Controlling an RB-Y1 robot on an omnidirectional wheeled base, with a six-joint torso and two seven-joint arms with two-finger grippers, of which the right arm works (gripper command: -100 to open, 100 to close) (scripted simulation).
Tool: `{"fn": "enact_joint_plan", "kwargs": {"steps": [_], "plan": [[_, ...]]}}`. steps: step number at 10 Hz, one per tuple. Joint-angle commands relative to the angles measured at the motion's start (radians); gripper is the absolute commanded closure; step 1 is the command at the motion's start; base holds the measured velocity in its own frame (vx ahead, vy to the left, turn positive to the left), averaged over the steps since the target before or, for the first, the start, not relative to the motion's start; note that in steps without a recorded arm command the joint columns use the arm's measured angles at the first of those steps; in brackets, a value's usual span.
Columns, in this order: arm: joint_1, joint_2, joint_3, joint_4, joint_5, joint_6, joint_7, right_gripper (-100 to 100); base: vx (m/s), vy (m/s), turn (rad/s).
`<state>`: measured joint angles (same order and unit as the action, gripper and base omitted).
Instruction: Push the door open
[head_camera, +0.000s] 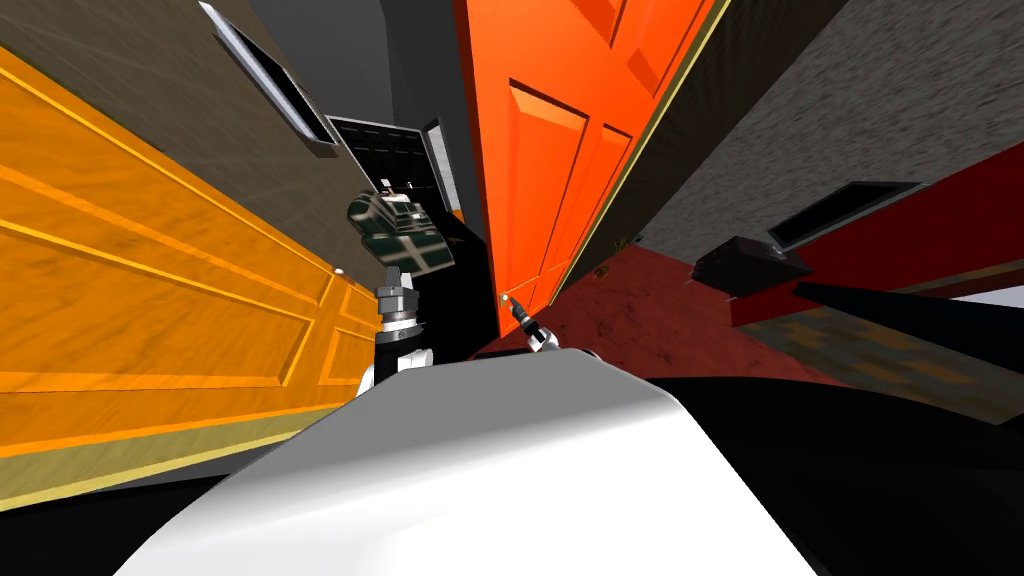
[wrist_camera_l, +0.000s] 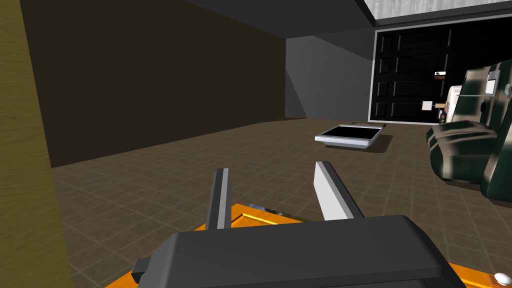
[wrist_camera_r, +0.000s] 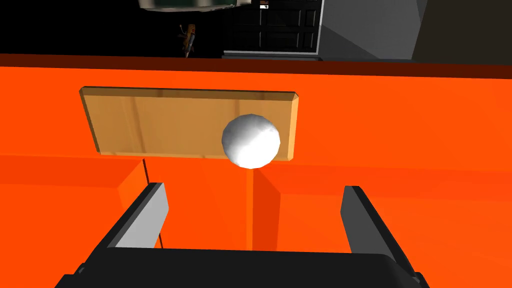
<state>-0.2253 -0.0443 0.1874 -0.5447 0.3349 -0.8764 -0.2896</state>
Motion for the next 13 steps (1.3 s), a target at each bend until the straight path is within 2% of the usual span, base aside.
{"fn": "enact_joint_plan", "kwargs": {"steps": [1, 3, 4, 5, 10, 11, 13], "plan": [[-0.002, 0.007, -0.004, 0.007, -0.004, -0.002, 0.007, -100, 0.213, 0.108, 0.032], [-0.002, 0.026, -0.008, 0.009, -0.008, -0.001, 0.014, -100, 0.175, 0.063, 0.029], [-0.006, 0.02, -0.008, 0.016, -0.007, -0.005, 0.013, -100, 0.072, 0.022, -0.003], [-0.006, 0.02, -0.008, 0.016, -0.007, -0.005, 0.013, 100, -0.017, -0.002, 0.001], [-0.006, 0.02, -0.008, 0.016, -0.007, -0.005, 0.013, 100, -0.01, -0.004, 0.002], [-0.005, 0.009, -0.02, 0.016, -0.016, 0.0, 0.021, 100, 0.083, 0.039, -0.017], [-0.005, 0.004, -0.027, 0.016, -0.021, 0.001, 0.025, 100, 0.107, 0.084, -0.023]]}}
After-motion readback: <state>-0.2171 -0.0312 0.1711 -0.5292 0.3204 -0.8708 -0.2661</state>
